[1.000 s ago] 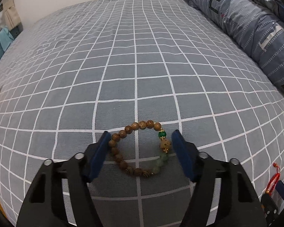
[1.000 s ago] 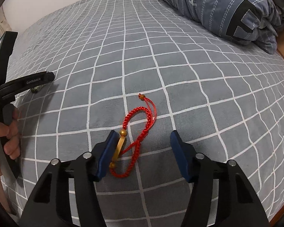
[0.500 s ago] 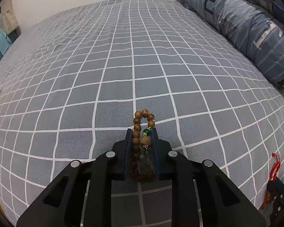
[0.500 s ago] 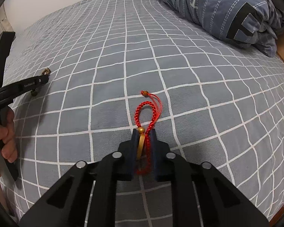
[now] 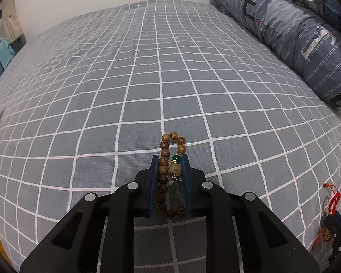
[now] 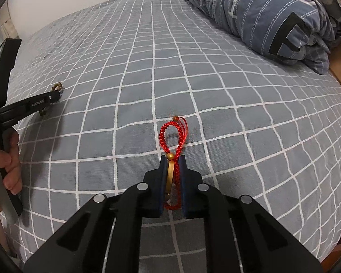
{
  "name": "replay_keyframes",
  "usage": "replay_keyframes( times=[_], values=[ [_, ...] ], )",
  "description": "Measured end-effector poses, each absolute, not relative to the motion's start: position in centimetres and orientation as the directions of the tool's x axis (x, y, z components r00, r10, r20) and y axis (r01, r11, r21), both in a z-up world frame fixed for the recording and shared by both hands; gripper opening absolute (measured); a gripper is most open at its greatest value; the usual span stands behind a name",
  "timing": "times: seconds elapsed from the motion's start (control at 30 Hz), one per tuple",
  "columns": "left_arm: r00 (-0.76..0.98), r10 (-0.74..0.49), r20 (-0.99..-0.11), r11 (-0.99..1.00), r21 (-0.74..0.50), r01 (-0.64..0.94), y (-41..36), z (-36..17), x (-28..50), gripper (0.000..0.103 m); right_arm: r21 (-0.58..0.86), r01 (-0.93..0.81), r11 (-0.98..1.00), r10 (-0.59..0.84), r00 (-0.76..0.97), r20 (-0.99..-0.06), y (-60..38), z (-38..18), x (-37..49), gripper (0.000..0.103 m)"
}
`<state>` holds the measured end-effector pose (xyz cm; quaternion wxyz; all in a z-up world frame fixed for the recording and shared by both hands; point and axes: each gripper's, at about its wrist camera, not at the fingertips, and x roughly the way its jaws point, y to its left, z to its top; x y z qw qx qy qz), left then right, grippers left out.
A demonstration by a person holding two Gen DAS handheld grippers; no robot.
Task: Organize jewelry
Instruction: 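Lift and carry the wooden and red cord bracelets with both tools to the box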
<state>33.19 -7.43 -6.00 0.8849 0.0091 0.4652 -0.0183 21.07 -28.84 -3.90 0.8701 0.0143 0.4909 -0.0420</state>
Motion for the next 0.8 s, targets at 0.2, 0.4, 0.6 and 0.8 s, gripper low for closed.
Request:
replay_keyframes(
  times=[0.2, 0.4, 0.6, 0.8],
  values=[
    [0.573, -0.013, -0.819, 0.999, 0.014, 0.042, -7.4, -5.3, 32.5, 0.019, -0.028, 0.084, 0.996, -0.068, 0.526, -0.848, -28.6, -2.9, 20.7, 0.01],
    [0.576, -0.024, -0.817, 0.999, 0.0, 0.041, -6.9, -4.4, 31.7, 0.019, -0.039, 0.087, 0.995, -0.081, 0.541, -0.837, -28.2, -1.9, 20.1, 0.01],
    [0.585, -0.038, -0.81, 0.999, -0.01, 0.051, -6.7, -3.1, 30.7, 0.019, -0.038, 0.096, 0.995, -0.084, 0.549, -0.832, -27.9, -1.2, 19.7, 0.01],
    [0.594, -0.042, -0.804, 0.998, -0.012, 0.054, -6.6, -2.1, 29.7, 0.019, -0.033, 0.095, 0.995, -0.081, 0.56, -0.824, -27.7, -0.5, 19.5, 0.01]
  ],
)
